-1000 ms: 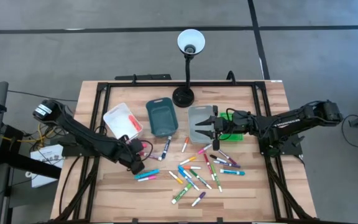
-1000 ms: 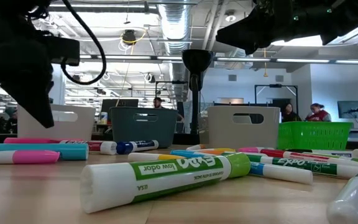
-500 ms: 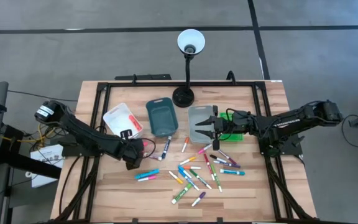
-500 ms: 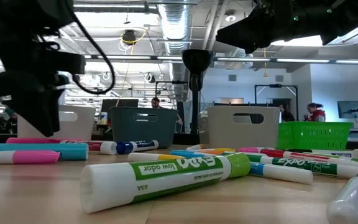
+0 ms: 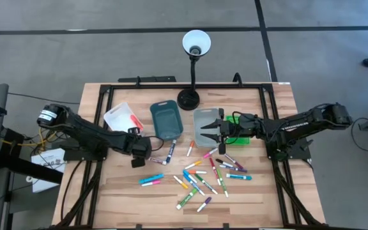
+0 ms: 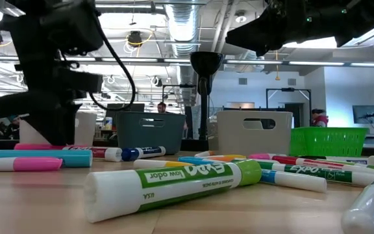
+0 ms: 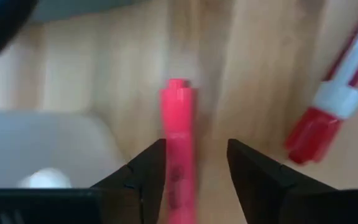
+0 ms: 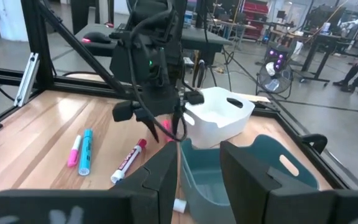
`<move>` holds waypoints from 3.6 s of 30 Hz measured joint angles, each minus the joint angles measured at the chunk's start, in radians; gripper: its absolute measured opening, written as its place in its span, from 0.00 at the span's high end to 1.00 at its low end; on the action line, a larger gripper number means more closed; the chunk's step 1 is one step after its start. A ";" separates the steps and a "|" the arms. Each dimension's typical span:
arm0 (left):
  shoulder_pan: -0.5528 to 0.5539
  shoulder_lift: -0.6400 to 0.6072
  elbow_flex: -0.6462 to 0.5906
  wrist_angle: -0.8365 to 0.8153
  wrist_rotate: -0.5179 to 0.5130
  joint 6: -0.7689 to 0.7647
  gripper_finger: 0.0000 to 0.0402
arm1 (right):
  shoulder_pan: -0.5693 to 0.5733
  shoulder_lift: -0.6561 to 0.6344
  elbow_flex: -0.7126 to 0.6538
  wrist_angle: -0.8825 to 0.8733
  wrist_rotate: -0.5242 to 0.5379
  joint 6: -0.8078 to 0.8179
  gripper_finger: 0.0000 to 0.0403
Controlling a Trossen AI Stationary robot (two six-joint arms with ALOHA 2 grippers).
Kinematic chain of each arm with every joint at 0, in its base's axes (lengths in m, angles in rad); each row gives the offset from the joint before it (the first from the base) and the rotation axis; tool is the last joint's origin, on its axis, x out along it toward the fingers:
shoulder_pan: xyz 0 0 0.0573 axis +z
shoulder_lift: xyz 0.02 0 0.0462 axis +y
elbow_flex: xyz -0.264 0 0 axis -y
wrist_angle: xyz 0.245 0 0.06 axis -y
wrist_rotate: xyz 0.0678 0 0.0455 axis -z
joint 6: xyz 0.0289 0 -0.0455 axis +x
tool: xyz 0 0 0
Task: Pick & Place Markers
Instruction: Put the pink highlighter pen into the white bin, then put the red big marker pen into the blue bin
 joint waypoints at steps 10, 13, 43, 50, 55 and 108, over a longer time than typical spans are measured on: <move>0.029 0.042 0.001 0.006 0.058 0.015 0.70 | 0.000 0.000 0.000 0.001 0.000 -0.002 0.72; 0.029 0.042 0.001 0.012 0.063 0.017 0.77 | 0.000 0.000 0.000 0.001 0.000 -0.002 0.72; 0.275 -0.540 0.035 -0.290 -0.349 -0.526 0.84 | 0.000 0.000 0.000 0.001 0.000 0.000 0.72; 0.471 -0.523 -0.118 -0.274 -0.190 -0.619 0.83 | 0.000 0.000 0.000 0.001 0.000 0.000 0.72; 0.529 -0.520 -0.166 -0.239 -0.175 -0.588 0.79 | 0.000 0.000 0.000 0.001 0.000 -0.001 0.72; 0.046 -0.475 -0.082 0.296 0.025 0.025 0.71 | 0.045 0.360 0.278 -0.082 -0.051 0.020 0.70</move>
